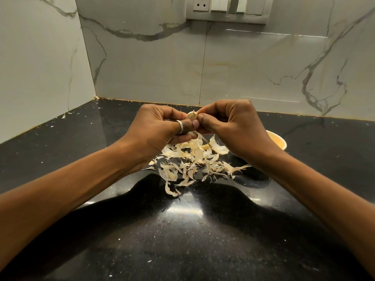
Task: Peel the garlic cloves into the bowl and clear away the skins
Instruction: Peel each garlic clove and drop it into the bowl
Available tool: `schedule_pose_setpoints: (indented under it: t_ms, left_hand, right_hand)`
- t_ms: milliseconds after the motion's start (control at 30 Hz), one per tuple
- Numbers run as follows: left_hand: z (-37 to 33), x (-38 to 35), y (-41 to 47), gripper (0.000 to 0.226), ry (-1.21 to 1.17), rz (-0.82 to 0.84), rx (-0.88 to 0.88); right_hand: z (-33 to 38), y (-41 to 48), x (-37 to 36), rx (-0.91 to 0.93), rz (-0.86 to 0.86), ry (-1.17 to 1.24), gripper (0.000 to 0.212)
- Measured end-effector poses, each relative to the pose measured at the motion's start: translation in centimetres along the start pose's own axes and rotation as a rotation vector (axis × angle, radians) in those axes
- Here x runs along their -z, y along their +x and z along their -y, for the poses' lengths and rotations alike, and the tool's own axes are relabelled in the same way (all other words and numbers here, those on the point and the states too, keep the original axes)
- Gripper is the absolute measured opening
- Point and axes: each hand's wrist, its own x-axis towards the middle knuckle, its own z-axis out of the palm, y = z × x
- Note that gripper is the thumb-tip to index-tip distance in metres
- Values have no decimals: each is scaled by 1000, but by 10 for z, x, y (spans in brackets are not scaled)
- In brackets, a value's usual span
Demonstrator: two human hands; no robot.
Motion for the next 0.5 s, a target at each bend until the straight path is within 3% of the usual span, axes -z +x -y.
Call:
schedule_pose_setpoints:
  t_ms: [500]
  left_hand:
    - [0,-1,0,21,-72,57,42]
  right_hand:
    - [-1,1,-1,10,-54,-35,9]
